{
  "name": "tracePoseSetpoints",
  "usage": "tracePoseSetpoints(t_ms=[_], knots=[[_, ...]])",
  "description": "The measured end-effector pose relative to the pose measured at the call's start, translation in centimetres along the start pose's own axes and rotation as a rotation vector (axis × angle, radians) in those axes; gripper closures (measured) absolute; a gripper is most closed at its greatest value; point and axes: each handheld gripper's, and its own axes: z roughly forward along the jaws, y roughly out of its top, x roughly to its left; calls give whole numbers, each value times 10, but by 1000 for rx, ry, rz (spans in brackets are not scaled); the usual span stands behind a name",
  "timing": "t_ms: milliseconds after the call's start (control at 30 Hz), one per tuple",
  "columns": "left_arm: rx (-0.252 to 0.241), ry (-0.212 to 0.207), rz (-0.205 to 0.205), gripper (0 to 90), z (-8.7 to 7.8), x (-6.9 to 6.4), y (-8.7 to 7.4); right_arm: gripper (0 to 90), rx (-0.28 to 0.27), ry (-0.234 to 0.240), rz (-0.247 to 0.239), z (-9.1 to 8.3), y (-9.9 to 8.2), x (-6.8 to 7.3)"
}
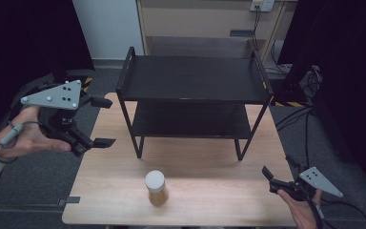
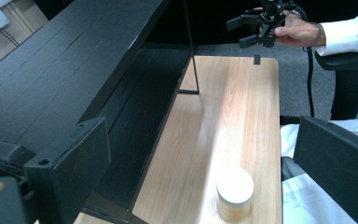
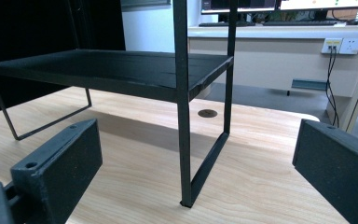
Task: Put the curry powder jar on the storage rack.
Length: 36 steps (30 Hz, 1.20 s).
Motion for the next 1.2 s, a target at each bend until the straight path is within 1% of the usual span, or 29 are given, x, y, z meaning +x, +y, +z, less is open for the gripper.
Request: tracePoseSetpoints(t_ms=[133,233,300,333,367,433,500,533,567,600,667,700,733,800,833,867,900,967,1000,1033,1067,1100,1133,1167,1200], knots=[[-5,-7,1,27,1,1,0,12,-11,8,-1,-1,-1,0],[6,-6,0,27,4,1,-1,12,-26,15,-11,-1,-2,-1],[23,-11,-3,27,9,2,-3,12,-29,15,-16,-1,-2,0],[23,-11,-3,27,9,2,-3,12,-29,15,-16,-1,-2,0],[32,-19,-5,27,14,3,-5,12,-28,10,-14,-1,-2,0],[32,-20,-8,27,16,4,-6,12,-33,11,-13,-1,-2,0],[42,-28,-15,27,25,5,-12,12,-38,6,-15,-2,-3,0],[42,-28,-15,27,25,5,-12,12,-38,6,-15,-2,-3,0],[48,-35,-23,27,31,6,-16,13,-46,6,-22,-2,-3,1],[48,-35,-23,27,31,6,-16,13,-46,6,-22,-2,-3,1],[61,-48,-32,27,42,7,-24,17,-61,10,-36,-3,-4,1],[61,-48,-32,27,42,7,-24,17,-61,10,-36,-3,-4,1],[76,-56,-33,28,49,7,-27,19,-65,13,-41,-3,-4,1],[85,-69,-37,28,56,9,-31,21,-76,15,-49,-3,-5,1],[99,-72,-35,29,61,9,-32,21,-84,19,-52,-3,-5,0],[99,-72,-35,29,61,9,-32,22,-95,23,-55,-4,-6,0],[118,-73,-25,29,67,8,-33,22,-95,23,-55,-4,-6,0],[145,-92,-19,28,79,8,-36,23,-111,33,-67,-4,-7,-1],[145,-92,-19,29,79,8,-36,23,-111,33,-67,-4,-7,-1],[167,-104,-11,29,88,7,-38,23,-114,37,-72,-4,-7,0],[165,-114,-17,29,92,8,-41,23,-119,44,-73,-4,-7,-1],[165,-114,-17,29,92,8,-41,23,-119,44,-73,-4,-7,-1],[173,-122,-16,29,97,8,-43,23,-119,44,-78,-4,-7,-1],[192,-132,-14,30,105,8,-44,24,-126,48,-82,-4,-7,-1],[192,-132,-14,30,105,8,-44,24,-126,48,-82,-4,-7,-1]])
